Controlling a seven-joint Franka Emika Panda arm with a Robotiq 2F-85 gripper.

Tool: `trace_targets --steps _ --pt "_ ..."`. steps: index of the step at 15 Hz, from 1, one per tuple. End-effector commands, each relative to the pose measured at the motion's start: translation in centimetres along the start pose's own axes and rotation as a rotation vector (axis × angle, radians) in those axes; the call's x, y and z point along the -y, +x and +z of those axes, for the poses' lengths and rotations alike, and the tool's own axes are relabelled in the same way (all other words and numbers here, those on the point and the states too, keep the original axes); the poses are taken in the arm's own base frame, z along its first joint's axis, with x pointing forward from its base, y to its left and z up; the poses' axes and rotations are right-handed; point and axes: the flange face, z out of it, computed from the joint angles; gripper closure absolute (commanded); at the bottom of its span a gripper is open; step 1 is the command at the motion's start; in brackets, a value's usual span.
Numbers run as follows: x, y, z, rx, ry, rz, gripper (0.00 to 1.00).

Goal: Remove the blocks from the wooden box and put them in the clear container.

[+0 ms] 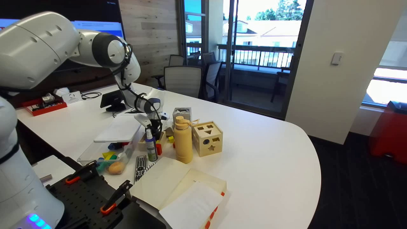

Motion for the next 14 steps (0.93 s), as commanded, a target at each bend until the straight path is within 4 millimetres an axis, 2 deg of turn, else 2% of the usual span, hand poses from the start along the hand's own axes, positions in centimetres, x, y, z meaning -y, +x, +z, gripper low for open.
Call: trace_targets --steps 1,9,14 --pt "-0.1 0.3 -1.6 -0.001 0.006 0.013 0.58" --pt "-0.6 -0.6 -8.2 -0.062 0.015 0.019 0.58" --pt "-1.3 -3.9 -11.7 -0.047 0.006 0.013 0.58"
